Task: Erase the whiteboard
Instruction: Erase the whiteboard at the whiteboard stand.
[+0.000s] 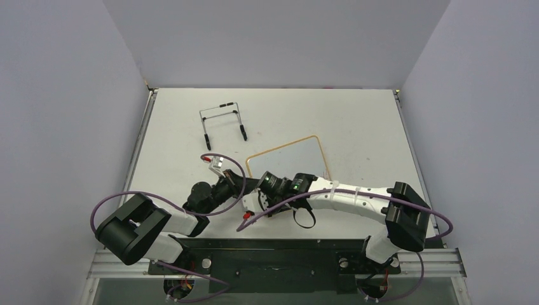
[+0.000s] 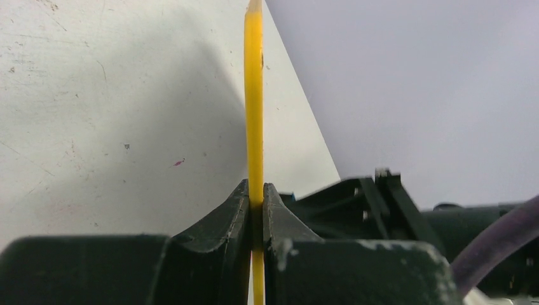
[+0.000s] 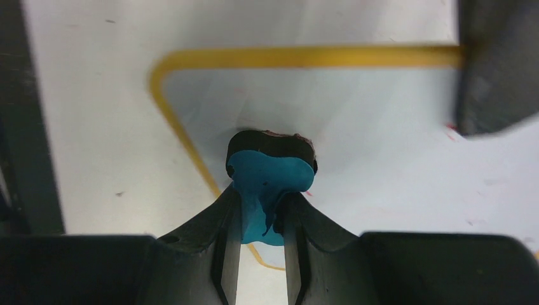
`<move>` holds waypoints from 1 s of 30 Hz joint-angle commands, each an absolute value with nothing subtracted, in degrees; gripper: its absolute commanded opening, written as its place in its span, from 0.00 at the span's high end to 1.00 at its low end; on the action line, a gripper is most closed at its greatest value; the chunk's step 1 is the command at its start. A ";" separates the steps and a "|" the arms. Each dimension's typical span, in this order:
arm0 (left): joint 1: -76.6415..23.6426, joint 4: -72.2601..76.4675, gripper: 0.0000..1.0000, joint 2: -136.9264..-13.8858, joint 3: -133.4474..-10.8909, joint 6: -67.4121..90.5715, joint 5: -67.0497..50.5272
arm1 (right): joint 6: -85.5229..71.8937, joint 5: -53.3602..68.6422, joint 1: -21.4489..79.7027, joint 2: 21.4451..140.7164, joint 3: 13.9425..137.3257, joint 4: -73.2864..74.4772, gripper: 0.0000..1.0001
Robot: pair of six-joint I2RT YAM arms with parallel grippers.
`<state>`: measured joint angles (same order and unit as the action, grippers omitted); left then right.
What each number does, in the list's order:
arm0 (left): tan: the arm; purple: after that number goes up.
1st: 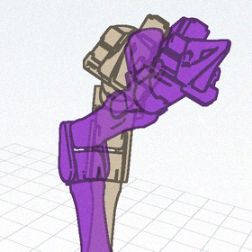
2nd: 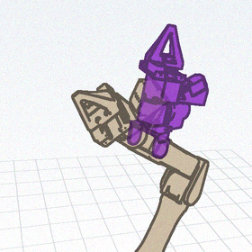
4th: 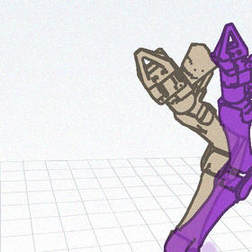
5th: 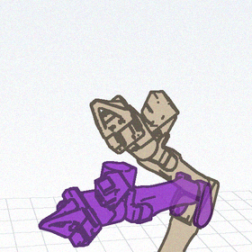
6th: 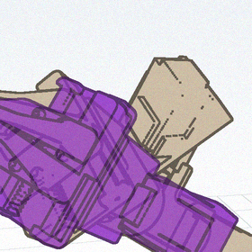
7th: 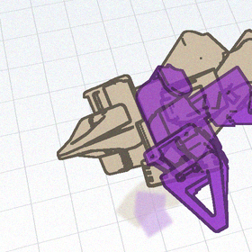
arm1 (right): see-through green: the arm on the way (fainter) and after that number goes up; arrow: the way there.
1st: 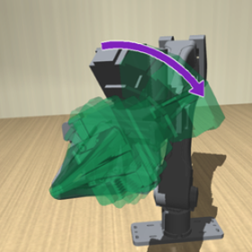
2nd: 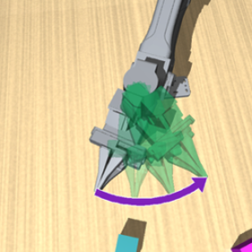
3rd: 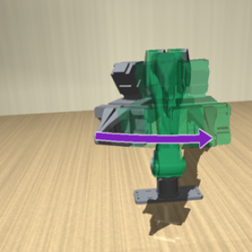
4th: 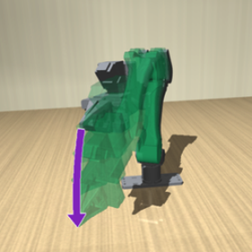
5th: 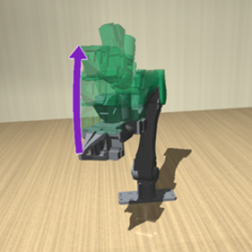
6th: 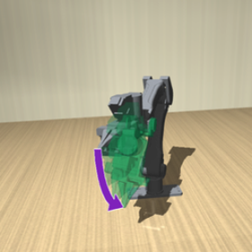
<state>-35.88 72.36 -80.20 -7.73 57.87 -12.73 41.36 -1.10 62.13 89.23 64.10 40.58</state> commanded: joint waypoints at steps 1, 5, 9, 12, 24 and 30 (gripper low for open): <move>-36.21 82.57 1.00 -78.30 -9.67 59.50 -16.62 | 41.74 1.31 66.99 89.18 61.71 40.96 1.00; -36.18 82.61 1.00 -78.01 -9.61 59.50 -16.62 | 41.96 0.20 62.11 89.88 63.97 40.84 1.00; -36.18 82.53 1.00 -77.89 -9.56 59.50 -16.62 | 41.78 0.18 56.47 89.93 67.97 40.15 1.00; -36.13 82.53 1.00 -77.90 -9.62 59.46 -16.68 | 41.10 0.18 55.35 90.17 68.32 39.59 1.00; -36.03 83.63 1.00 -78.53 -9.30 59.62 -17.01 | 42.77 1.74 63.80 89.25 61.39 42.49 1.00; -36.04 83.69 1.00 -78.37 -9.25 59.77 -17.01 | 41.95 0.25 56.64 89.94 65.62 40.68 1.00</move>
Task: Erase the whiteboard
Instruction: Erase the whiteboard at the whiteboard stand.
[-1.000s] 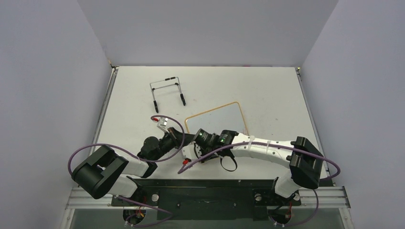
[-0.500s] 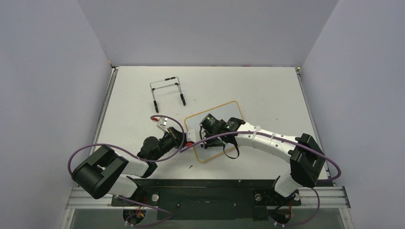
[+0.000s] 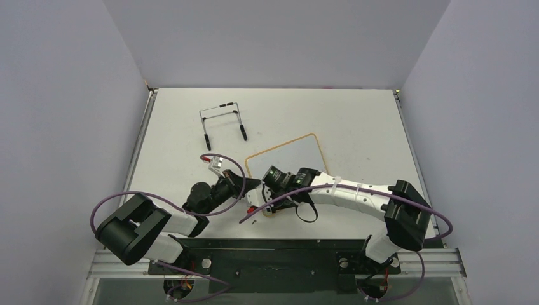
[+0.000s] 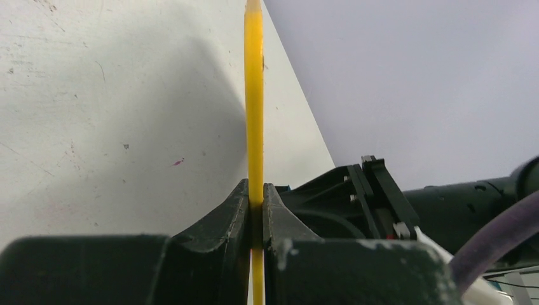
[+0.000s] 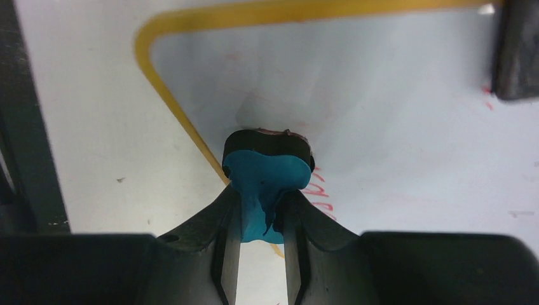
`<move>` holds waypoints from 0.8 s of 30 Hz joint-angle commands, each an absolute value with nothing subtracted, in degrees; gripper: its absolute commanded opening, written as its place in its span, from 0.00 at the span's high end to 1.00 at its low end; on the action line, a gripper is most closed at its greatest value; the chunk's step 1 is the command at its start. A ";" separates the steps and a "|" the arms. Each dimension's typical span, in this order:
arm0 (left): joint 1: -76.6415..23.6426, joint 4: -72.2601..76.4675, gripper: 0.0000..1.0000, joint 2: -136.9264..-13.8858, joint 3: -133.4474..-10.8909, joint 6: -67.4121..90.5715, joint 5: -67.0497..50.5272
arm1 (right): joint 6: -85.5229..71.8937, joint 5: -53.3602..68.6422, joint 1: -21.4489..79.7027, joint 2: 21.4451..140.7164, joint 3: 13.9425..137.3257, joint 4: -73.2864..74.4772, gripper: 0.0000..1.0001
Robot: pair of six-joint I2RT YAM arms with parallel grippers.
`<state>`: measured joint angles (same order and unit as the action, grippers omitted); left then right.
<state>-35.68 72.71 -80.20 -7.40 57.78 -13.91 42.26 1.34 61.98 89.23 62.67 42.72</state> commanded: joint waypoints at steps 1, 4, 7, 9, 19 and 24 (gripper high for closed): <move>-36.01 83.59 1.00 -78.34 -9.26 59.77 -17.00 | 41.56 -0.64 55.92 90.16 66.21 40.42 1.00; -36.03 83.40 1.00 -78.12 -9.27 59.77 -16.99 | 40.92 -1.74 54.12 90.41 67.96 39.65 1.00; -36.02 83.10 1.00 -77.84 -9.16 59.62 -16.94 | 40.39 -0.88 54.89 90.44 66.96 39.74 1.00; -36.01 83.06 1.00 -77.94 -9.10 59.53 -16.81 | 40.53 -0.55 56.88 90.02 65.03 40.01 1.00; -36.04 84.70 1.00 -78.91 -8.97 60.16 -17.03 | 41.77 -1.59 63.40 91.31 64.03 42.11 1.00; -35.99 82.36 1.00 -77.14 -8.89 59.31 -16.72 | 41.70 -3.09 55.45 92.51 67.59 42.52 1.00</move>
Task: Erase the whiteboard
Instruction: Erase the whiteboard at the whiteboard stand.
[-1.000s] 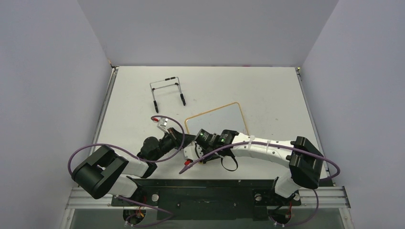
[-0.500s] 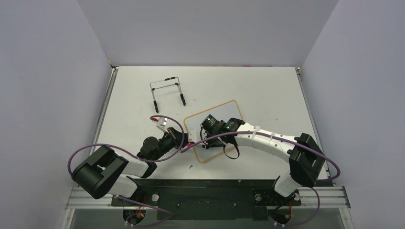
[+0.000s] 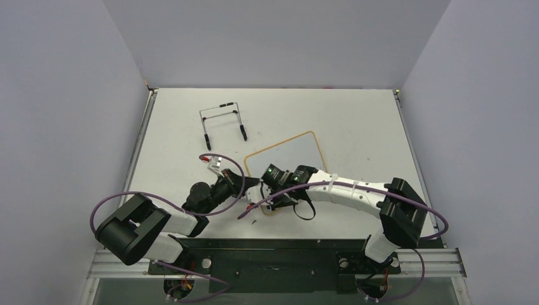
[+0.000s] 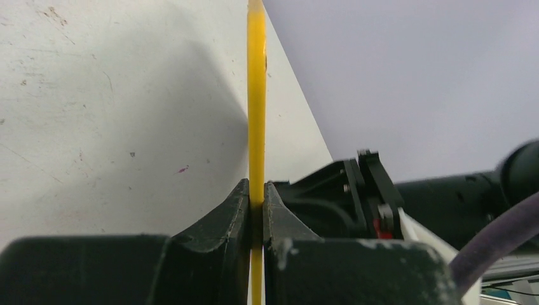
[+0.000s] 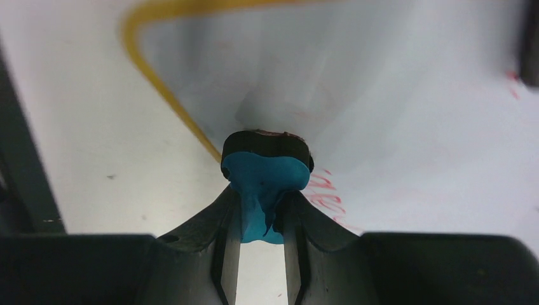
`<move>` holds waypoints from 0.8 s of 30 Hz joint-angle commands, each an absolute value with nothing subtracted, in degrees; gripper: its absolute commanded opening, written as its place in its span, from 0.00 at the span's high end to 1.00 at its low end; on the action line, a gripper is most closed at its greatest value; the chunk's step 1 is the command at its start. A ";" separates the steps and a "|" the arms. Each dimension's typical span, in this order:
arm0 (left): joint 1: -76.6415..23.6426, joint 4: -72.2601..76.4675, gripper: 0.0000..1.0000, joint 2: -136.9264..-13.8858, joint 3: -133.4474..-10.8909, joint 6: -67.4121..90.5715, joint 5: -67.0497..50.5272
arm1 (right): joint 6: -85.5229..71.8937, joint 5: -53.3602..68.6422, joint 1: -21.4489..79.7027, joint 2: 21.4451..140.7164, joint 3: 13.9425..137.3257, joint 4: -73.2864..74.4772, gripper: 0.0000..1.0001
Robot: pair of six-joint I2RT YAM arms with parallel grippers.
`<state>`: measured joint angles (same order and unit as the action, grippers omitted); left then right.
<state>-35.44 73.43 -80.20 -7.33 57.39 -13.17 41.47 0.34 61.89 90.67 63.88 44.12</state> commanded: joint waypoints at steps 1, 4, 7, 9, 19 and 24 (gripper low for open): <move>-35.96 81.98 1.00 -77.01 -8.99 59.19 -16.77 | 41.73 -3.48 55.19 92.89 67.98 42.84 1.00; -35.99 82.18 1.00 -77.47 -9.16 59.21 -16.98 | 41.29 -3.18 56.32 93.21 67.18 42.97 1.00; -36.03 83.73 1.00 -78.26 -8.91 59.59 -17.04 | 40.73 -2.31 59.37 92.90 65.34 42.56 1.00; -36.03 84.10 1.00 -78.54 -8.88 59.74 -17.12 | 40.74 -1.60 62.05 92.46 64.33 42.54 1.00; -36.03 83.24 1.00 -78.30 -9.41 59.62 -17.56 | 40.75 -1.21 51.47 93.01 72.31 43.08 1.00; -36.04 82.81 1.00 -78.03 -9.58 59.29 -17.67 | 40.92 2.13 50.72 93.53 69.58 43.42 1.00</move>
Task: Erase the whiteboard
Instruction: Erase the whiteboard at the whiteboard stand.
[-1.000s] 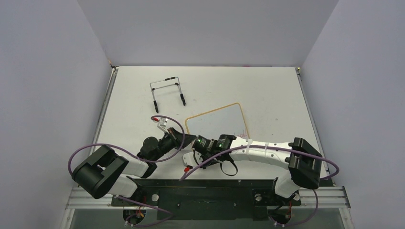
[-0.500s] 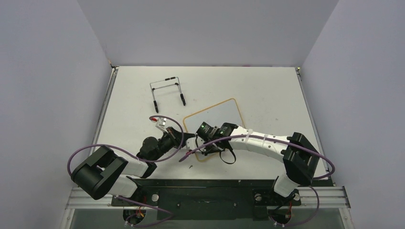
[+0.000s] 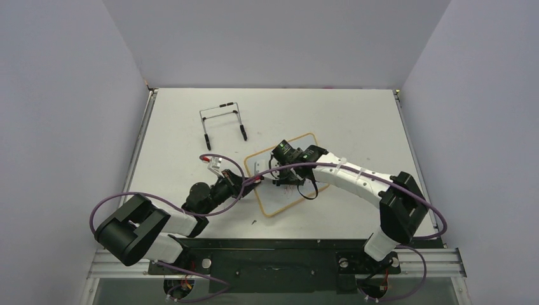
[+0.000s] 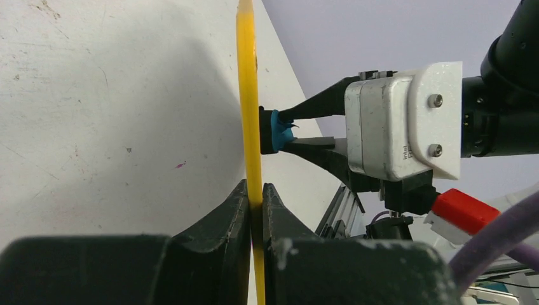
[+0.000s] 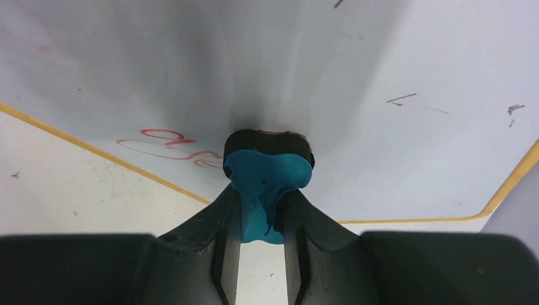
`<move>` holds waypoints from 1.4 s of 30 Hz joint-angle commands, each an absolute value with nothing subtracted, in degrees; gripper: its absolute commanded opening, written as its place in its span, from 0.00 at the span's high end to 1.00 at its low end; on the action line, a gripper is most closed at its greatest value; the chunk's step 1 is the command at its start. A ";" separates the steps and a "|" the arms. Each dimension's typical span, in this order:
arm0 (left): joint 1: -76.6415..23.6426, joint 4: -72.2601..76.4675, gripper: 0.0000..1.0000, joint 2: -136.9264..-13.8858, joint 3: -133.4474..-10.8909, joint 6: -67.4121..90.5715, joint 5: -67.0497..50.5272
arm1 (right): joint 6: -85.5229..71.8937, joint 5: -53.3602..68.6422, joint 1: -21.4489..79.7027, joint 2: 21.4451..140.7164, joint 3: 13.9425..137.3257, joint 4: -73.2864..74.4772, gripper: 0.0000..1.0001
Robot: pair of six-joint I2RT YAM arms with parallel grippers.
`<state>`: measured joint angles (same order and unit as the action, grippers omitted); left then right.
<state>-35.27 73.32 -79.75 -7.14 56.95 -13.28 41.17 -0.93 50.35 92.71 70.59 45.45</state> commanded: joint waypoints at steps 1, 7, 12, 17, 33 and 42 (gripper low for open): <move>-36.04 82.84 1.00 -78.22 -9.58 59.26 -17.67 | 41.07 2.56 52.49 93.35 67.67 43.40 1.00; -36.03 83.72 1.00 -79.30 -9.84 59.47 -17.95 | 41.31 3.45 62.76 91.03 61.35 42.90 1.00; -35.99 83.57 1.00 -78.93 -9.65 59.50 -17.95 | 41.72 1.14 57.70 91.04 64.79 42.83 1.00; -35.95 83.06 1.00 -78.12 -9.44 59.34 -17.76 | 40.76 3.19 50.56 90.35 67.69 42.15 1.00; -35.89 83.49 1.00 -77.92 -9.01 59.41 -17.53 | 38.71 6.24 50.52 87.96 63.28 39.59 1.00; -35.95 83.79 1.00 -78.16 -8.92 59.56 -17.41 | 38.78 6.74 57.80 86.23 58.98 39.58 1.00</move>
<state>-35.18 73.03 -80.07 -7.11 57.39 -14.17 38.98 5.50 54.57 87.59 59.68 42.39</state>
